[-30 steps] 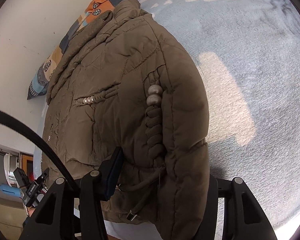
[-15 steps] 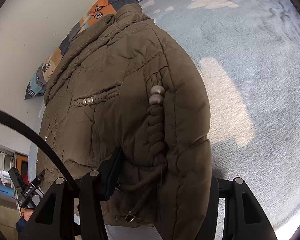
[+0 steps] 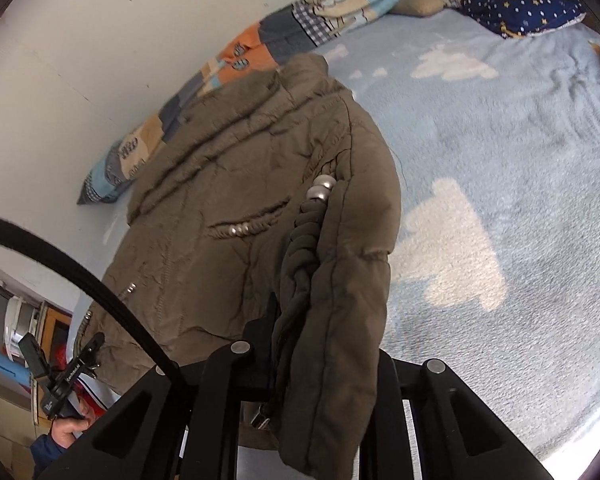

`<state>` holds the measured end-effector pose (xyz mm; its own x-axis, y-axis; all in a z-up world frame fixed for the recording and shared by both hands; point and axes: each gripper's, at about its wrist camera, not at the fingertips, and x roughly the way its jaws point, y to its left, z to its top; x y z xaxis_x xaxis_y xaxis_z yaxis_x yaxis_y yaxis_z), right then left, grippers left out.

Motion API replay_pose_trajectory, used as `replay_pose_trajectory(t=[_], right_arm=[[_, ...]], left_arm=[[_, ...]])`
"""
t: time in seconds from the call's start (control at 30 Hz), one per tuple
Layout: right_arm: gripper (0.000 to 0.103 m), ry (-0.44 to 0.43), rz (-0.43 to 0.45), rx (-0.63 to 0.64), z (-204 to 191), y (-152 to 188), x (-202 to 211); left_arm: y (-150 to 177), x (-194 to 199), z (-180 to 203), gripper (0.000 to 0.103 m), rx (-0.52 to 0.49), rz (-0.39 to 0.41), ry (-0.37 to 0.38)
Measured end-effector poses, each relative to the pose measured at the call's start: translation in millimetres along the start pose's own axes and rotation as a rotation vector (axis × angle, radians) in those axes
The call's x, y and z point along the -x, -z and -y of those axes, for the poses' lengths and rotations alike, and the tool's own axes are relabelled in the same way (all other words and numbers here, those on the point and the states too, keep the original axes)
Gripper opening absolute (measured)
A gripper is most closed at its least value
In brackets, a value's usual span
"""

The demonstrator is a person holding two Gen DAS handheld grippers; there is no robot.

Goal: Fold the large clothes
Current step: 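Lift the gripped hem upward with both tools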

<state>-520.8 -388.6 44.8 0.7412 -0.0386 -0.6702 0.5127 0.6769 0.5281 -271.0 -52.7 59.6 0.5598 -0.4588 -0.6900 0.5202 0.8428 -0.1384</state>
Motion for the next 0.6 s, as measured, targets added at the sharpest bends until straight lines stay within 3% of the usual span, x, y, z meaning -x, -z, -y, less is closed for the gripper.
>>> replay_pose_trajectory(t=[0.2,0.43,0.5,0.6], right_arm=[[0.018,-0.037,0.055,0.021,-9.3,2.8,17.6],[0.018,-0.023,0.035,0.01,-9.1,3.8,13.1],[0.018,-0.022,0.031,0.009,-13.1,-0.5,9.0],[0.018,-0.022,0.021,0.001,-10.8,-1.1,7.0]], left_arm=[[-5.2,8.0,-15.7,0.02,0.09,0.006,0.1],[2.5,-25.1,-78.5,0.026,0.48,-0.157,0.344],[5.6,-31.7,-88.1,0.027,0.538,-0.18,0.363],[7.3,-37.5,-89.6,0.029,0.542,-0.194,0.339]])
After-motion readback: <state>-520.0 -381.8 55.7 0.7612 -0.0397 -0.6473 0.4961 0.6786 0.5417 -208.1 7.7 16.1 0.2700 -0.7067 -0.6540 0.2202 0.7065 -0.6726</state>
